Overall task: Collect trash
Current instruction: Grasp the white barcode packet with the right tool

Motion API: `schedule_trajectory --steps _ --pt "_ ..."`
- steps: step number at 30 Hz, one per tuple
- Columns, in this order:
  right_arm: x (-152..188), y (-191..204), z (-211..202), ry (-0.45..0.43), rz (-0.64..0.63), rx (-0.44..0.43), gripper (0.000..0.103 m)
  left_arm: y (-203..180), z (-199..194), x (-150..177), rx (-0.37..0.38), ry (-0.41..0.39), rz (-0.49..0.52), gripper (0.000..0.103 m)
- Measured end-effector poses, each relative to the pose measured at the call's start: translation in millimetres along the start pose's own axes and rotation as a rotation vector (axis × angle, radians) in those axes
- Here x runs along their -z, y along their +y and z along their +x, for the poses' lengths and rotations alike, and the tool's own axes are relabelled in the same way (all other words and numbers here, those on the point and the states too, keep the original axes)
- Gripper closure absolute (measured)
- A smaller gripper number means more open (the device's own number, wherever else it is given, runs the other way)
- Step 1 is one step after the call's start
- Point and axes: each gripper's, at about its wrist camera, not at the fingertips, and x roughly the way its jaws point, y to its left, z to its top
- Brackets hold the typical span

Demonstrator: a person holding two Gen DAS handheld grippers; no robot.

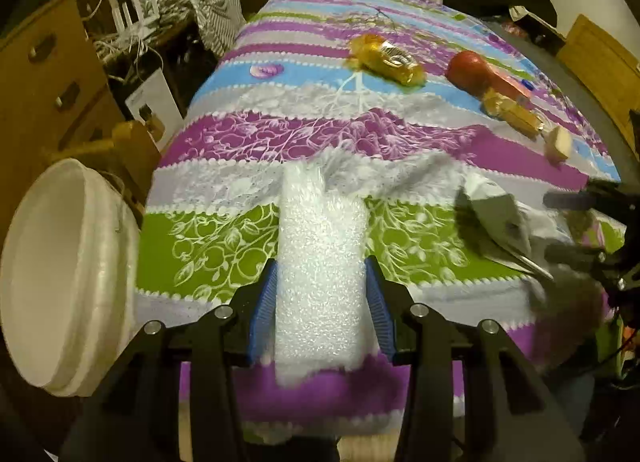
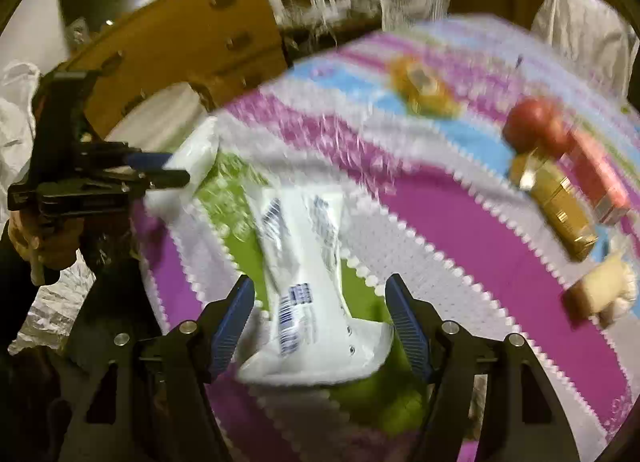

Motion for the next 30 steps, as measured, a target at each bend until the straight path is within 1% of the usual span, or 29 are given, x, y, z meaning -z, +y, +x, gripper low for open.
schedule_trajectory --steps 1,2,4,6,7,8,9,10,12,14,15,16,17,18,19,21,24,27,30 --pt "0.4 -1.8 7.5 0.023 0.011 -0.005 0.034 -0.1 3.1 0.1 0.001 -0.004 0.007 0.056" --pt "1.3 -3.7 11.4 0.027 0.021 -0.002 0.034 0.3 4.1 2.5 -0.007 -0.006 0.014 0.052" --pt "3.2 -4.7 9.3 0.019 0.049 -0.032 0.034 -1.4 1.8 3.1 -0.026 -0.022 0.024 0.037" --pt "2.8 -5.2 4.4 0.007 0.054 -0.049 0.030 1.0 -6.3 8.4 -0.010 -0.057 0.031 0.030" --pt "2.5 -3.3 2.5 0.007 0.032 -0.043 0.028 1.2 -9.9 11.7 0.002 -0.075 0.037 0.028" --pt "1.5 -2.2 3.4 0.007 0.019 -0.030 0.027 0.4 -10.0 14.6 -0.002 -0.082 0.047 0.027" --pt "0.7 -2.3 4.0 0.010 0.008 -0.019 0.027 0.0 -8.7 17.6 -0.019 -0.083 0.059 0.027" --pt "0.0 -2.5 6.0 0.020 0.007 -0.026 0.027 0.3 -6.7 18.5 -0.030 -0.080 0.060 0.027" --pt "2.0 0.4 9.1 0.037 0.007 -0.059 0.027 2.6 -0.3 20.3 -0.036 -0.068 0.043 0.027" --pt "6.9 5.1 11.7 0.047 -0.008 -0.051 0.027 6.2 4.8 22.1 -0.022 -0.066 0.021 0.028" --pt "9.9 6.7 14.0 0.050 -0.013 -0.034 0.028 6.8 6.3 22.7 -0.023 -0.070 0.018 0.035" --pt "13.9 8.0 17.1 0.054 -0.014 -0.015 0.032 6.5 7.8 23.0 -0.033 -0.079 0.020 0.039" --pt "17.8 9.3 19.1 0.049 -0.015 0.004 0.039 5.6 7.9 23.3 -0.043 -0.089 0.023 0.046" --pt "21.1 10.3 19.0 0.036 -0.013 0.025 0.042 5.0 6.9 23.9 -0.046 -0.100 0.020 0.056" --pt "24.5 11.2 17.2 0.013 0.002 0.036 0.044 5.1 6.2 24.4 -0.049 -0.106 0.013 0.058" --pt "30.2 12.9 12.2 -0.027 0.042 0.050 0.049 6.7 5.3 24.7 -0.049 -0.111 -0.020 0.059" --pt "40.2 18.9 1.8 -0.103 0.123 0.036 0.050 5.8 0.1 24.3 -0.071 -0.111 -0.076 0.059" --pt "47.9 26.6 -8.7 -0.177 0.224 0.060 0.051 0.8 -11.7 23.7 -0.116 -0.122 -0.114 0.059" --pt "54.2 26.9 -21.9 -0.249 0.395 0.034 0.051 -5.3 -23.9 23.4 -0.170 -0.145 -0.132 0.059"
